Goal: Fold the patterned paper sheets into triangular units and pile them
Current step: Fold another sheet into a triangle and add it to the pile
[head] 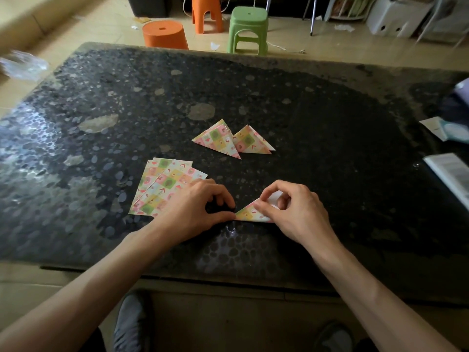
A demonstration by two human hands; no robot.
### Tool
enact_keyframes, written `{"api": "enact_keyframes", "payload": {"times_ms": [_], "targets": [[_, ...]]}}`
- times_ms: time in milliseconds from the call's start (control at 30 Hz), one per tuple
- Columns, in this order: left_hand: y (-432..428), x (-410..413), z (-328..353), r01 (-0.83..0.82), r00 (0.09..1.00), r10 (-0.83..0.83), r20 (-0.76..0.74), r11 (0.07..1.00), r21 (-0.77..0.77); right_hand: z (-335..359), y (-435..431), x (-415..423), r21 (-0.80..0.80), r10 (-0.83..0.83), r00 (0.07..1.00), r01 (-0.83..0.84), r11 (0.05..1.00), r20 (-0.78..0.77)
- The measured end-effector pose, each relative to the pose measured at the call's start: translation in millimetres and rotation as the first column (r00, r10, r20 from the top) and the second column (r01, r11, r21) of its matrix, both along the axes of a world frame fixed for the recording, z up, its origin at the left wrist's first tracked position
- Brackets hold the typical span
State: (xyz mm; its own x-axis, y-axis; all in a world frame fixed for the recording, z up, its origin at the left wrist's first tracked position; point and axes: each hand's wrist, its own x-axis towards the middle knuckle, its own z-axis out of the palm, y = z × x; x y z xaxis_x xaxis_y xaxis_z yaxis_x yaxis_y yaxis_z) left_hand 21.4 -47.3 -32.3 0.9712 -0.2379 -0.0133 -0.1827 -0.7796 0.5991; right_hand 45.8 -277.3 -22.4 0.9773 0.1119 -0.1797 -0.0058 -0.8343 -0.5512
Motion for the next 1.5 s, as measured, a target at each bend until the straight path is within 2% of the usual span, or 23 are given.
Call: {"api": "enact_keyframes", "payload": {"times_ms": [167, 367, 1000, 1333, 1500], "targets": [[-1.3, -1.3, 1.9, 0.023, 1.0, -0.024, 0.015, 0.998, 0.052, -1.1, 0.9, 0.0, -0.001, -0.017, 1.0, 0.017, 1.0, 0.008], [-3.4, -2.0, -1.1, 0.054, 0.998, -0.053, -0.028, 0.998, 0.021, -3.0, 1.6, -0.4, -0.006, -0.036, 0.999, 0.036, 0.999, 0.028], [-4.1, -2.0, -5.0, 0.035, 0.999, -0.035, -0.032, 0.999, 0.006, -4.6, -0.1, 2.2, 0.016, -0.095, 0.995, 0.094, 0.995, 0.018], [-7.1, -2.9, -8.0, -0.008, 1.0, 0.007, 0.016, 1.0, 0.014, 1.3, 1.8, -6.3, 0.011, -0.06, 0.998, 0.06, 0.998, 0.025], [-8.0, -3.1, -8.5, -0.01, 1.0, 0.009, 0.029, 1.0, 0.027, 1.1, 7.1, -15.6, -0.071, -0.005, 1.0, 0.007, 0.997, 0.031]]}}
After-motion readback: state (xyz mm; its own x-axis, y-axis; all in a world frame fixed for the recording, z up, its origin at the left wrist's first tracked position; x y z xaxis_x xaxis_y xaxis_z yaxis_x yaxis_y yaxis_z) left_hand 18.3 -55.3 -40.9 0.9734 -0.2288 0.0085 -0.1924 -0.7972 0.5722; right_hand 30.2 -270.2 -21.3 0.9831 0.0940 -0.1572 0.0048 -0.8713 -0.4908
